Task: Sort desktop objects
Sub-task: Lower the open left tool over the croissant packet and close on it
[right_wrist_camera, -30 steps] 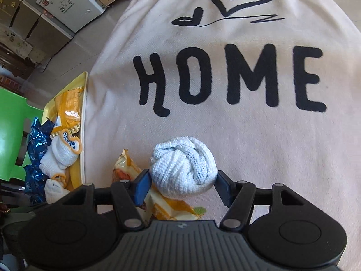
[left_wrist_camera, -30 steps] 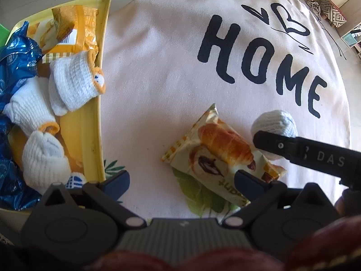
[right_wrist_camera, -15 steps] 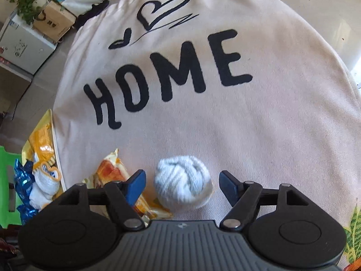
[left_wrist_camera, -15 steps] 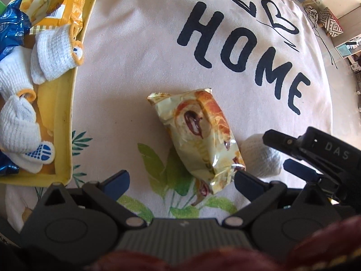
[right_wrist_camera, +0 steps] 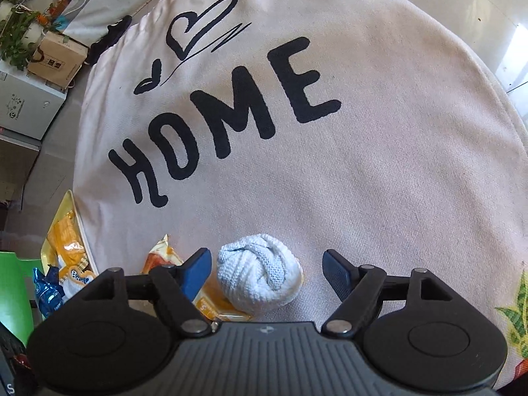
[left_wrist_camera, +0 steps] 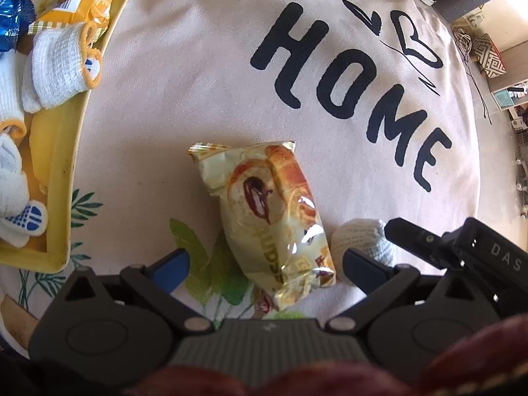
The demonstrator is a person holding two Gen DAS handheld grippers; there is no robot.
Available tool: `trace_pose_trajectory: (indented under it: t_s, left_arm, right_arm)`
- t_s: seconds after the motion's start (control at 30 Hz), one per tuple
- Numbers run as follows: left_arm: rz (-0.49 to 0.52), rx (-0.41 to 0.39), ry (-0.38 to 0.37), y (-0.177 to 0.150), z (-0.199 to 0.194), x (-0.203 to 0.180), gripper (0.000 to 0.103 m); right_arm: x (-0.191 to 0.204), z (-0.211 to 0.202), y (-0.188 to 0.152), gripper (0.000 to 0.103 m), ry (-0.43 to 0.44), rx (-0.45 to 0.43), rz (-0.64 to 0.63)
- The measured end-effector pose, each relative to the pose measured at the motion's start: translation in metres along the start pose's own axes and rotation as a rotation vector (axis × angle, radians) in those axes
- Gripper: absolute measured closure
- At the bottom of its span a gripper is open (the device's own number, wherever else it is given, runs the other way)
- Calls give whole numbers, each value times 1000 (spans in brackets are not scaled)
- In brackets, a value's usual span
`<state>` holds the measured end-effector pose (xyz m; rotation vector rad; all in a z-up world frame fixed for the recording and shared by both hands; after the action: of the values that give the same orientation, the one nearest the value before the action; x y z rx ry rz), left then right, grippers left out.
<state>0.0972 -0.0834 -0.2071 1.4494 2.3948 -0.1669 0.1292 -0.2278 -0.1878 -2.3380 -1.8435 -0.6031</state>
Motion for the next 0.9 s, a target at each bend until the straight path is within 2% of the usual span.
trace_pose_trajectory:
  t_s: [0.17,0.3,0.4,0.5,0.77,0.8,0.9]
  left_arm:
    - [-34,6,32,-3,10,5,1]
    - [-18,-16,56,-1,18,4,0]
    - [29,-29,72,0,18,3,0]
    - [52,-23,131,-3,14,12,0]
    - [216,-76,271,-3,-4,25,0]
    - [213,-81,260,-1,-5,27,0]
    - [172,-55,164,-1,-4,24,1]
  right_arm:
    - [-8,-4,3,28,-21,-22,35]
    - [-8,-5,3,28,-22,-20,33]
    - [-8,-5,2,28,-15,-19,34]
    - [-7,-6,3,28,-17,-22,26]
    - [-5,-3,0,28,-24,-15,5]
    - [-5,-2,0,28,-24,-13,3]
    - [-4,0,-1,28,-24,-7,-3]
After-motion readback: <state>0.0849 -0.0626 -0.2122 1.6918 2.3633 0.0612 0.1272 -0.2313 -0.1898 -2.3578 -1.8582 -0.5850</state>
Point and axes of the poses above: each gripper's, at about its wrist camera, not at the fingertips, and z roughly the way its jaws point, x to its left, y to its top, the point moved 10 cm from there along z, roughly the way its jaws point, and after that the axes turned 1 degree about -z, right-handed, at the moved point
